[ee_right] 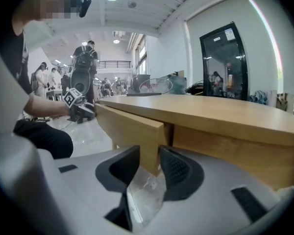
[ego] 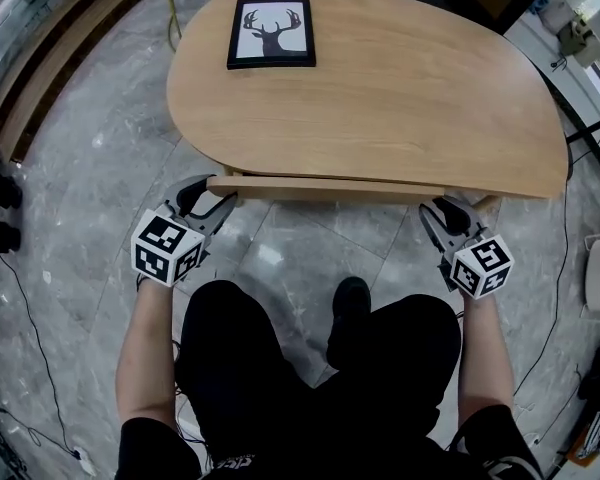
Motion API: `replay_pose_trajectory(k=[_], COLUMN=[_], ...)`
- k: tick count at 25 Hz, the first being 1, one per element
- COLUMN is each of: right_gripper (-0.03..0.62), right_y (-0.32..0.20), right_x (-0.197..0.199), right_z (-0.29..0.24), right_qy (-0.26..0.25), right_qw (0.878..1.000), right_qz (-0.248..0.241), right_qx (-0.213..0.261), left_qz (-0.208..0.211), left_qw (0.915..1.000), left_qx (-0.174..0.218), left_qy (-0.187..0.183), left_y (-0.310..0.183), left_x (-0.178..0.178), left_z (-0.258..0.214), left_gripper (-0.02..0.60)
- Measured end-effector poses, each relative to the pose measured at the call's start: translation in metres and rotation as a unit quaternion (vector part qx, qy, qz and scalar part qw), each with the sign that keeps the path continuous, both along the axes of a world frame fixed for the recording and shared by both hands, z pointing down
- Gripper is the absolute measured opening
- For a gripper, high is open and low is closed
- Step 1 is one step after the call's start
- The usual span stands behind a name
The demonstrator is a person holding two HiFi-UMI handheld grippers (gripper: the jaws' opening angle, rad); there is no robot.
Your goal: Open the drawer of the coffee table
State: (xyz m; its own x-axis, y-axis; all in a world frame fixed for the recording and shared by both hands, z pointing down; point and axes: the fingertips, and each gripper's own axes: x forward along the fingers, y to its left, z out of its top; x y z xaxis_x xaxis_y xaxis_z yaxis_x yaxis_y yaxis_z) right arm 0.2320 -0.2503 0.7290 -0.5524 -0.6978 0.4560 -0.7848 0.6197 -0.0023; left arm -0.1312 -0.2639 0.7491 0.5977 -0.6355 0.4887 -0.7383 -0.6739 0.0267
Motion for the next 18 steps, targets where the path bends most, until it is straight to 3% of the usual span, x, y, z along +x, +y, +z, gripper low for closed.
replay_pose_trajectory(k=[4,9,18], right_gripper=[0.180,0.187,0.160], right_y=[-0.011,-0.012,0.012], right_x=[-0.006,-0.015,-0.014], right_z=[-0.008,-0.011,-0.011], right_qy=[-0.009,-0.070,-0.033], right_qw=[1.000,0.997,0.997], right_qz=[-0.022,-0.024,-0.072], right_qx=[0.017,0.009,-0.010], left_qz=[0.028,0.045,0.083], left_qw=[0.9989,0.9983,0.9964], left_qx=[0.024,0.023,-0.004], left_qy=[-0.030,-0.028,-0.018], left_y=[0.000,0.001,0.023], left_x=[0.003,0.002,0.000], left_z=[-0.003,-0.003,-0.003], left_gripper=[0.210,0.193,0.172])
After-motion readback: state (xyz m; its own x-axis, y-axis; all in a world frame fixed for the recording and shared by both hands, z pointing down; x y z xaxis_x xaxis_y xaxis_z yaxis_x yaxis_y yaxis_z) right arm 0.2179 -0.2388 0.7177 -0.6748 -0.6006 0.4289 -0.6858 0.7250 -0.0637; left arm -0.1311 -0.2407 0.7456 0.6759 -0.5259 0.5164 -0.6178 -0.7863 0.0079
